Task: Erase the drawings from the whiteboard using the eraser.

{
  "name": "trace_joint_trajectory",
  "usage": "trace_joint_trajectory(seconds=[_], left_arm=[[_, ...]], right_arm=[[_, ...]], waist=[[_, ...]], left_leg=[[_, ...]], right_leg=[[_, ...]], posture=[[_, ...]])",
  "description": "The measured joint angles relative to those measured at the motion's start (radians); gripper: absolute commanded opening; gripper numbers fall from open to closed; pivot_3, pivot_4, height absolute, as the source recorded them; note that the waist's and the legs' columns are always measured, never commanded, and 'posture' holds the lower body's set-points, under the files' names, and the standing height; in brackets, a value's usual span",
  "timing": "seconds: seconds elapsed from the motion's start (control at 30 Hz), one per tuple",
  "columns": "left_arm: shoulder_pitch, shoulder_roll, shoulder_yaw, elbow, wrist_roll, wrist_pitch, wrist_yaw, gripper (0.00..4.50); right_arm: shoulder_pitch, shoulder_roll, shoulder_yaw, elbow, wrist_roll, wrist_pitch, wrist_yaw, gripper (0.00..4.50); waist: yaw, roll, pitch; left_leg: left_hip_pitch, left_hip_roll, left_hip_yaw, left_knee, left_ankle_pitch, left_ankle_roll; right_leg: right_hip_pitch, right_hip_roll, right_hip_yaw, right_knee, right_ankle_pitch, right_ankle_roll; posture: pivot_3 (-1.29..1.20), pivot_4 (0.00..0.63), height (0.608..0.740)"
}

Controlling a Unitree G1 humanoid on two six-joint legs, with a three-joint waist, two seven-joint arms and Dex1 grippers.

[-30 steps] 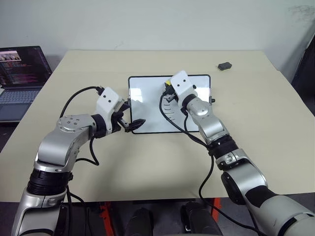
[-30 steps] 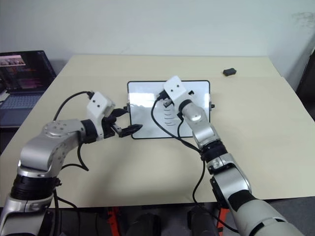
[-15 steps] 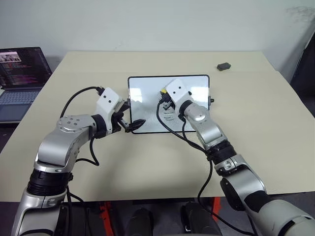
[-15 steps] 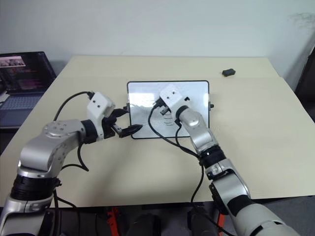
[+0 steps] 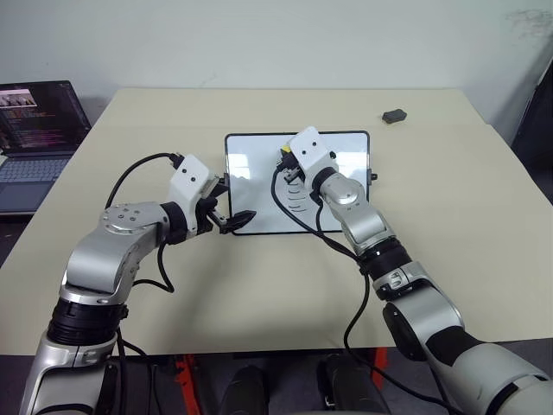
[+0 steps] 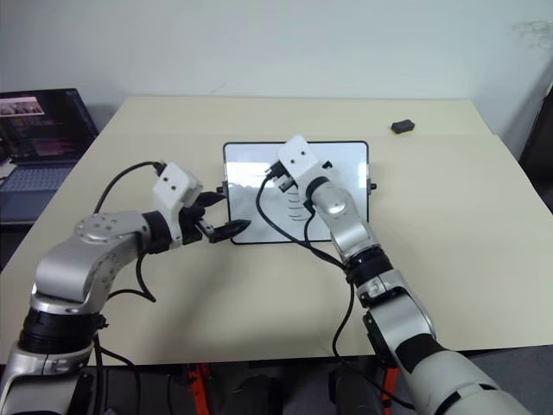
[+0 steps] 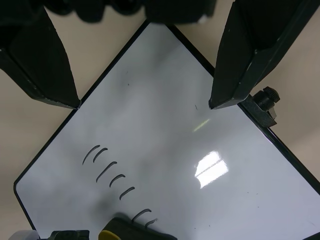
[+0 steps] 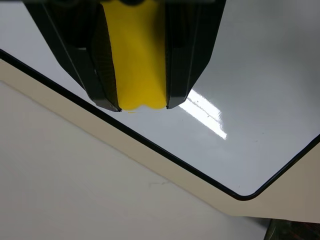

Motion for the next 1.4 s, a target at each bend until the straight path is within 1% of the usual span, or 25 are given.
trace_joint_trajectory(seconds=[0.23,0.3,0.37,0.47,0.5,0.63,0.73,0.87,0.97,1.2,1.33,1.4], left_arm=[[0.002,0.000,0.001,0.000,0.000,0.000,0.001,4.50],[0.006,-0.003,0.002,0.000,0.000,0.000,0.007,4.50],[0.013,-0.005,0.005,0.000,0.000,0.000,0.016,4.50],[0.032,-0.007,0.029,0.001,0.001,-0.001,0.035,4.50],[0.036,-0.007,0.034,0.001,0.000,-0.001,0.037,4.50],[0.055,-0.010,0.045,0.001,0.000,-0.001,0.045,4.50],[0.073,-0.010,0.049,0.001,0.006,-0.001,0.059,4.50],[0.088,-0.014,0.049,-0.002,0.015,0.000,0.085,4.50],[0.092,-0.023,0.049,-0.002,0.022,0.002,0.106,4.50],[0.095,-0.034,0.049,-0.010,0.021,0.008,0.122,4.50],[0.095,-0.034,0.050,-0.029,-0.002,0.031,0.112,4.50],[0.096,-0.031,0.050,-0.031,-0.007,0.038,0.100,4.50]], right_arm=[[0.034,-0.003,-0.023,-0.029,0.038,-0.014,0.014,0.99],[0.066,-0.004,-0.044,-0.081,0.076,-0.022,0.044,0.99],[0.107,-0.015,-0.059,-0.174,0.112,-0.022,0.076,0.99],[0.196,-0.054,-0.071,-0.360,0.158,0.009,0.127,0.99],[0.217,-0.062,-0.077,-0.389,0.167,0.016,0.137,0.99],[0.397,-0.134,-0.091,-0.584,0.217,0.067,0.189,0.99],[0.504,-0.174,-0.099,-0.659,0.229,0.089,0.205,0.99],[0.651,-0.228,-0.090,-0.766,0.214,0.070,0.220,0.99],[0.717,-0.233,-0.065,-0.794,0.204,0.067,0.221,0.99],[0.688,-0.244,-0.047,-0.809,0.183,0.047,0.232,0.99],[0.619,-0.247,-0.047,-0.786,0.183,0.026,0.245,0.99],[0.571,-0.247,-0.046,-0.738,0.178,0.006,0.246,0.99]], waist=[[0.000,0.000,0.000],[0.000,0.000,0.000],[0.001,0.000,0.000],[0.003,0.000,0.000],[0.003,0.000,0.000],[0.007,0.000,0.000],[0.009,0.000,0.000],[0.009,0.000,0.000],[0.007,0.000,0.000],[0.011,0.000,0.000],[0.010,0.000,0.000],[0.010,0.000,0.000]], left_leg=[[0.000,0.000,0.000,0.000,0.000,0.000],[-0.001,0.000,0.000,0.000,0.000,0.000],[-0.002,0.000,0.000,-0.001,0.000,0.000],[-0.002,0.000,0.000,-0.001,0.000,0.000],[-0.002,0.000,0.000,0.000,0.000,0.000],[-0.001,0.000,-0.001,0.000,0.000,0.000],[-0.001,0.000,0.000,0.000,0.000,0.000],[0.000,0.000,0.000,0.000,0.000,0.000],[0.000,0.000,0.000,0.000,0.000,0.000],[0.000,0.000,0.000,0.000,0.000,0.000],[0.000,0.000,0.000,0.000,0.000,0.000],[0.000,0.000,0.000,0.000,0.000,0.000]], right_leg=[[0.000,0.000,0.000,0.000,0.000,0.000],[0.000,0.000,0.000,-0.001,0.000,0.000],[-0.001,0.000,0.000,-0.001,0.000,0.000],[0.000,0.000,0.000,-0.002,0.000,0.000],[0.000,0.000,0.000,-0.002,0.000,0.000],[0.000,0.000,-0.001,-0.001,0.000,0.000],[0.000,0.000,0.000,-0.001,0.000,0.000],[0.000,0.000,-0.001,-0.001,0.000,0.001],[0.001,0.000,0.000,0.000,0.000,0.001],[0.001,0.000,0.000,-0.001,0.000,0.001],[0.001,0.000,-0.001,-0.001,0.000,0.001],[0.001,0.000,-0.001,-0.001,0.000,0.000]], posture=[[0.00,0.150,0.740],[0.00,0.150,0.740],[0.00,0.150,0.740],[0.00,0.150,0.740],[0.00,0.150,0.740],[0.00,0.150,0.740],[0.00,0.150,0.740],[0.00,0.150,0.740],[0.00,0.150,0.740],[0.00,0.150,0.740],[0.00,0.150,0.740],[0.00,0.150,0.740]])
